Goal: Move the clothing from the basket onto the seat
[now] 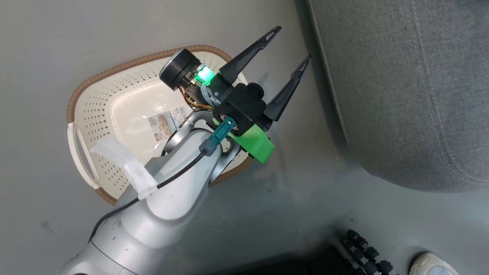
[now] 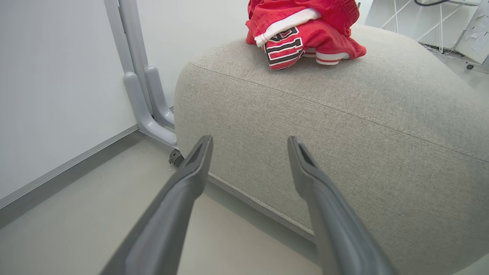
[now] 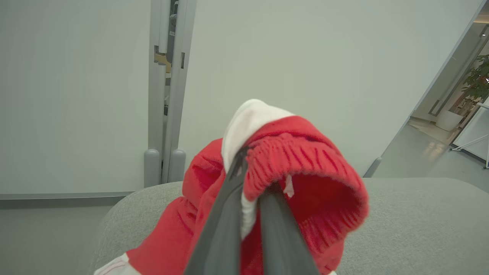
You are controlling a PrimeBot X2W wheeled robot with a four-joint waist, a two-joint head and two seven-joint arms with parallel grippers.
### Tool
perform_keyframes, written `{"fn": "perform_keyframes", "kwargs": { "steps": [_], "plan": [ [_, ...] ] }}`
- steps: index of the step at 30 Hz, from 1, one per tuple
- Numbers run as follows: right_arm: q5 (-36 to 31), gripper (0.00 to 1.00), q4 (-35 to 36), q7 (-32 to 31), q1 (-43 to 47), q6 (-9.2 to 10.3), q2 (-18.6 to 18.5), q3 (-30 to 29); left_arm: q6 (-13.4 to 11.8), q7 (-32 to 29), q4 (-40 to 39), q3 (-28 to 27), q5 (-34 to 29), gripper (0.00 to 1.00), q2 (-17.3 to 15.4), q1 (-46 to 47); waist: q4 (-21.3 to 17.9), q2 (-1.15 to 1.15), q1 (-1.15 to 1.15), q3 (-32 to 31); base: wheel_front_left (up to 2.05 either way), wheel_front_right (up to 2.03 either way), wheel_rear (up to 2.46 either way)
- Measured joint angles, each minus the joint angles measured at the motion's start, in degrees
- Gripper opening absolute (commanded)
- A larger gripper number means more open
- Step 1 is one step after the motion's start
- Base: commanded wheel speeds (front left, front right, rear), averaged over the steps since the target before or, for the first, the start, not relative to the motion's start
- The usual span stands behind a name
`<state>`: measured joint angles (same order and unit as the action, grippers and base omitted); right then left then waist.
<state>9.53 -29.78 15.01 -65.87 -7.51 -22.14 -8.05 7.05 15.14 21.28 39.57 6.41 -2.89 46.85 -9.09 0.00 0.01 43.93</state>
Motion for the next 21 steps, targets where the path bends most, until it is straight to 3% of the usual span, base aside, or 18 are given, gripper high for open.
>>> {"fn": "perform_keyframes", "kwargs": {
  "steps": [11, 12, 13, 14, 21],
  "plan": [
    [0.00, 0.00, -0.78, 0.00, 6.56, 0.00, 2.49, -0.97, -0.26, 0.00, -0.25, -0.98, 0.27, 1.00, 0.00, 0.10, 0.65, 0.00, 0.00, -0.74, 0.00, 0.00, 0.00],
    [0.00, 0.15, -0.73, -0.01, 6.94, 0.00, 2.85, -0.99, -0.35, 0.00, -0.26, -1.31, 0.44, 1.00, -0.01, 0.09, 0.62, 0.00, 0.00, -1.00, 0.00, 0.00, 0.00],
    [0.00, 0.70, -0.58, -0.01, 7.48, 0.00, 3.14, -0.97, -0.51, 0.00, -0.32, -1.65, 0.54, 1.00, -0.02, 0.04, 0.58, 0.00, 0.00, -1.34, 0.00, 0.00, 0.00],
    [0.00, 1.00, -0.38, -0.01, 8.08, 0.00, 3.42, -0.99, -0.52, 0.00, -0.42, -2.04, 0.59, 1.00, -0.05, -0.12, 0.54, 0.00, 0.00, -1.75, 0.00, 0.00, 0.00],
    [-0.22, 1.00, 1.56, -0.01, 13.10, 0.00, 4.21, -0.67, -0.96, 0.00, -0.91, -4.17, 1.21, 1.00, -0.13, -2.73, 0.43, 0.00, 0.00, -5.47, 0.00, 0.00, 0.00]
  ]
}}
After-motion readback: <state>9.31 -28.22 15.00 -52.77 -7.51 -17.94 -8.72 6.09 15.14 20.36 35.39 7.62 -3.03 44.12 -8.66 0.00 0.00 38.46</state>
